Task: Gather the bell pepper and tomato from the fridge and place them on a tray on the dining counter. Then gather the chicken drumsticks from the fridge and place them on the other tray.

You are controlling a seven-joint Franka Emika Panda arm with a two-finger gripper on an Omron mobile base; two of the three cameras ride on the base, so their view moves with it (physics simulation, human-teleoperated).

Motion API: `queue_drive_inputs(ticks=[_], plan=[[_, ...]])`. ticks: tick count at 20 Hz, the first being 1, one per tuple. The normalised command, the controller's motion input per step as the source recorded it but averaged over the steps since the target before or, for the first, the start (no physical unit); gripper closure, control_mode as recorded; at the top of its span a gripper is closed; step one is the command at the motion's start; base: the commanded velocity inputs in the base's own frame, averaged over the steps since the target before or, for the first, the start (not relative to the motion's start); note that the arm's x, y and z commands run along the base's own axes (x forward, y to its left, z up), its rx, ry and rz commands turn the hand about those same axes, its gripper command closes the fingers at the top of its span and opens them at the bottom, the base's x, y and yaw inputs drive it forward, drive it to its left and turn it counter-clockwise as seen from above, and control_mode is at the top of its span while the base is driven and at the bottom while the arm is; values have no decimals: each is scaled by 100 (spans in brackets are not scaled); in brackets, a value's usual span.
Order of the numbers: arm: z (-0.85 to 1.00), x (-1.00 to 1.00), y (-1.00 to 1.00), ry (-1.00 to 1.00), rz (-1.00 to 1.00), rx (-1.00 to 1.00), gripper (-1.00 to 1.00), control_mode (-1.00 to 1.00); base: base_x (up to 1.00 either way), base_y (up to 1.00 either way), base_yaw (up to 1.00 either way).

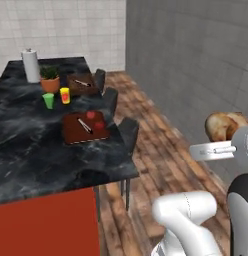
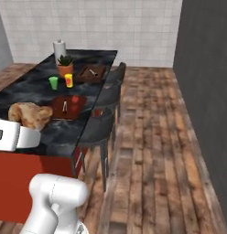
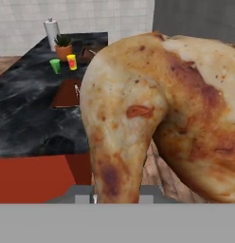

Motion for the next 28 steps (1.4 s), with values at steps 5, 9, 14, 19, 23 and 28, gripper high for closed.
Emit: queue_drive_inputs(ticks=[5, 9, 14, 19, 23, 28], plan=[[0, 0, 0, 0, 0, 0, 100, 100, 81, -81, 24], [0, 0, 0, 0, 0, 0, 100, 100, 79, -78, 28], [0, 0, 0, 0, 0, 0, 100, 100, 79, -72, 30], [0, 0, 0, 0, 0, 0, 100, 100, 75, -68, 33], [0, 0, 0, 0, 0, 0, 100, 100, 74, -65, 34], [0, 0, 0, 0, 0, 0, 100, 100, 70, -59, 37]])
